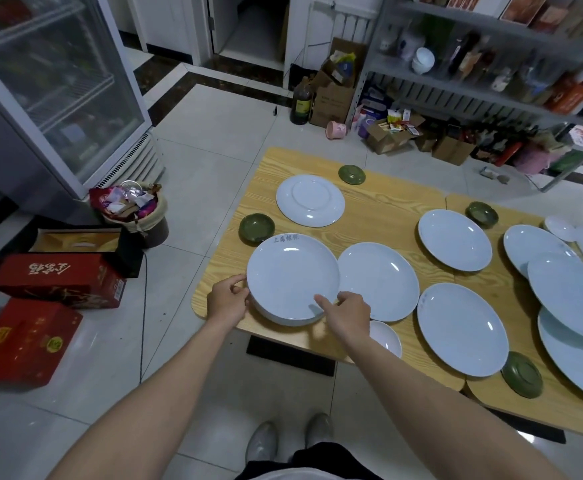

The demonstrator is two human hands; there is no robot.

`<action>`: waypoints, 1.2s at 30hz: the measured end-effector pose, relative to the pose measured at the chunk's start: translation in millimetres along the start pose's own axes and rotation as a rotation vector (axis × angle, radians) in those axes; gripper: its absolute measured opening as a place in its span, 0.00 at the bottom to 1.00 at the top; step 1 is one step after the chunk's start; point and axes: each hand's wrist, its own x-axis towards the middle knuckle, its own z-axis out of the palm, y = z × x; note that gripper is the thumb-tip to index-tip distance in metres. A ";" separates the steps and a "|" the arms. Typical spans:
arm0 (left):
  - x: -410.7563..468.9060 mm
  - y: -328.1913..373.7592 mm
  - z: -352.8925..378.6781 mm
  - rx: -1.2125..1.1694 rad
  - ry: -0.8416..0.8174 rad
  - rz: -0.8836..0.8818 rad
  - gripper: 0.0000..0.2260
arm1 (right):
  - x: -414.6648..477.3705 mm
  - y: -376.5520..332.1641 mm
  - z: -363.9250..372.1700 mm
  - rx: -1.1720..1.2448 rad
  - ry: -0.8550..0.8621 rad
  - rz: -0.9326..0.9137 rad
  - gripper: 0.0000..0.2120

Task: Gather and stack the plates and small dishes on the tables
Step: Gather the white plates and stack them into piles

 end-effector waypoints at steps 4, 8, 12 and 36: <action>-2.3 32.3 2.4 0.517 0.073 0.372 0.15 | 11.3 -22.7 -24.9 -0.539 0.006 -0.349 0.30; 0.9 76.2 16.1 0.965 -0.017 0.542 0.24 | 34.0 -47.0 -51.5 -0.817 -0.072 -0.538 0.35; -1.8 116.1 32.9 1.083 0.003 0.532 0.27 | 51.4 -60.8 -75.6 -0.965 -0.085 -0.582 0.42; 185.0 181.4 100.6 0.733 -0.160 0.136 0.27 | 219.7 -122.0 -57.3 -0.115 -0.178 -0.016 0.29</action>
